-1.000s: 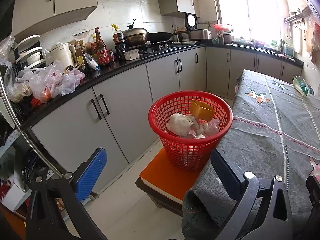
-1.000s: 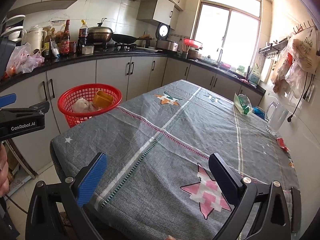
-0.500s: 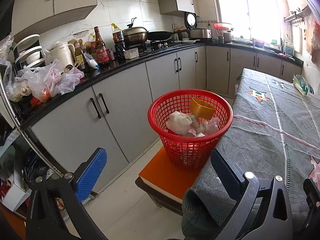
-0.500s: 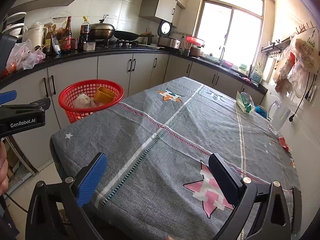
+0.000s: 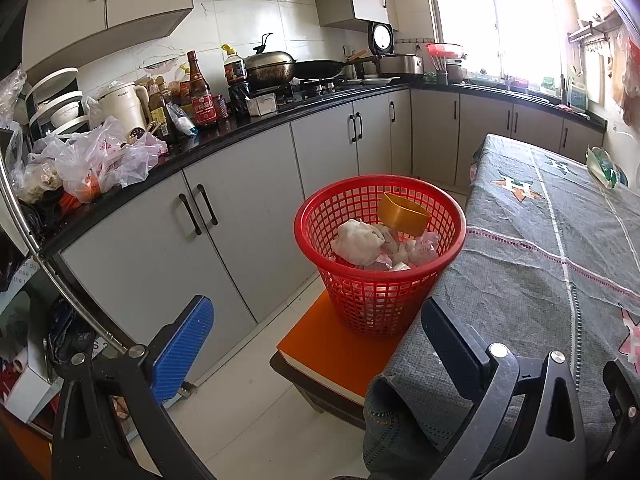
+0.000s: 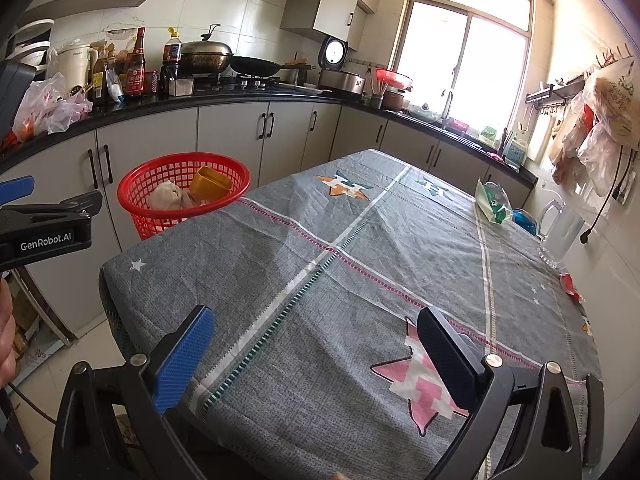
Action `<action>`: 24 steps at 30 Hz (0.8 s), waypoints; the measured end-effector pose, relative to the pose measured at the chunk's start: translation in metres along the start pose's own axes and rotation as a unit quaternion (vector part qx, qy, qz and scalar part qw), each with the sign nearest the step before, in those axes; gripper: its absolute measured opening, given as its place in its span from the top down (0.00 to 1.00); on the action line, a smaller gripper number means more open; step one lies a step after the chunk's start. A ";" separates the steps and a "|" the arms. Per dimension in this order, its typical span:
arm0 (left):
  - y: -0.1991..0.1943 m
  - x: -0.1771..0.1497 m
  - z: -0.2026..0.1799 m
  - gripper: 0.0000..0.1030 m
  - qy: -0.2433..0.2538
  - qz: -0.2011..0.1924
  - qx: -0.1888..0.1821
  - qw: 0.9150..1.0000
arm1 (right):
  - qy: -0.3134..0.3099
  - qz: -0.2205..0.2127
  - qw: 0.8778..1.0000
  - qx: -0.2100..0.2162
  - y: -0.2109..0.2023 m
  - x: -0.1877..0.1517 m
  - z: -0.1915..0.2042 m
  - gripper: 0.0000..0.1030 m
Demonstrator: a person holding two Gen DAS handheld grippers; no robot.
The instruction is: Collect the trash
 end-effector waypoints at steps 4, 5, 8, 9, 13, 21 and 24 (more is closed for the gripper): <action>0.000 -0.001 0.001 0.00 0.001 0.000 0.001 1.000 | 0.000 0.000 1.000 0.000 0.000 -0.001 0.001 0.00; 0.000 0.000 0.000 0.00 0.000 0.000 0.001 1.000 | 0.000 0.000 1.000 0.000 0.000 -0.001 0.001 0.00; 0.000 0.000 0.000 0.00 0.000 0.000 0.000 1.000 | 0.000 0.001 1.000 0.000 0.000 -0.001 0.001 0.00; 0.000 0.000 0.000 0.00 0.000 0.000 0.000 1.000 | -0.001 0.002 1.000 0.000 0.000 -0.001 0.001 0.00; 0.001 0.000 0.001 0.00 0.001 0.001 0.001 1.000 | -0.002 0.002 1.000 0.001 0.000 -0.001 0.001 0.00; 0.000 -0.001 0.001 0.00 0.003 0.001 0.000 1.000 | -0.002 0.003 1.000 0.001 0.001 -0.002 0.002 0.00; 0.000 0.000 0.000 0.00 0.005 0.001 0.000 1.000 | -0.003 0.004 1.000 0.002 0.000 -0.002 0.003 0.00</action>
Point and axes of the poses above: each gripper's, at about its wrist camera, not at the fingertips, and y roughly the way its jaws point, z to its left, x to its top, the point moved 7 cm from there along y, roughly the way its jaws point, and after that the axes turned 6 degrees about z, right-handed, at the moved point
